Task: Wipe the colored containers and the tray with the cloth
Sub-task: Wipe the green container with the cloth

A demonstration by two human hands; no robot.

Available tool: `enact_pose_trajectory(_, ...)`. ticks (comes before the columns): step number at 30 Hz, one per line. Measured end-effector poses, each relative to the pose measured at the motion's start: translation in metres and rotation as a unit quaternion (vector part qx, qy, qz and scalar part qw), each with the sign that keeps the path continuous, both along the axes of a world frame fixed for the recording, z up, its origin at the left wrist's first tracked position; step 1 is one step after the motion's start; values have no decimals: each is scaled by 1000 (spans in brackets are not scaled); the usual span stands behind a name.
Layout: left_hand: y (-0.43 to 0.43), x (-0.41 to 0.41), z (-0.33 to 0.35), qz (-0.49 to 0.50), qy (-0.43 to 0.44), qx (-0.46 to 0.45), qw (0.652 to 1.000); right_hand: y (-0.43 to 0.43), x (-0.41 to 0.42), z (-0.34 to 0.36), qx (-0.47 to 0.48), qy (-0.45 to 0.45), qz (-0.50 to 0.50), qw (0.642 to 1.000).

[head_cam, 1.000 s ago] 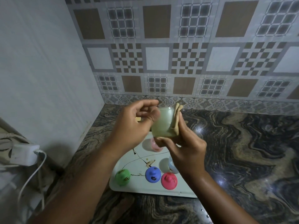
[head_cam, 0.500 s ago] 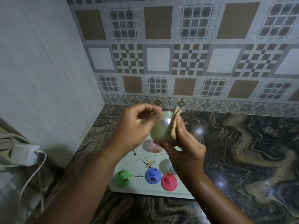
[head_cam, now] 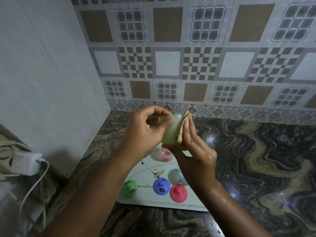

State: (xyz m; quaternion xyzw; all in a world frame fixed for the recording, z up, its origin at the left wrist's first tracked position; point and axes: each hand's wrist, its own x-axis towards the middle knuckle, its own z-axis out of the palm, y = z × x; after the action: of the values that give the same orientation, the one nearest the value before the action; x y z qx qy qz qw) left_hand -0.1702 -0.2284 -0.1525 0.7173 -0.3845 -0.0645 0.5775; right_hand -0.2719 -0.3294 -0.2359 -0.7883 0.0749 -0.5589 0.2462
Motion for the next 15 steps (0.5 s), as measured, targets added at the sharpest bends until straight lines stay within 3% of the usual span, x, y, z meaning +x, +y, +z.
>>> enact_pose_trajectory(5, 6, 17, 4, -73, 199, -17, 977, -1, -4, 6, 200, -59, 73, 975)
enact_pose_trajectory(7, 7, 18, 3, -113, 235, -17, 965, 0, -4, 5, 214, -57, 92, 971)
enact_pose_trajectory(9, 7, 17, 4, -128, 258, -31, 957, 0, -5, 6, 166, -47, 81, 982)
enact_pose_trajectory(12, 9, 17, 6, -121, 213, -31, 969, 0, -6, 4, 39, -10, 23, 999)
enact_pose_trajectory(15, 8, 9, 7, -61, 6, 46, 997, 1, -8, -1, -33, 14, -13, 999)
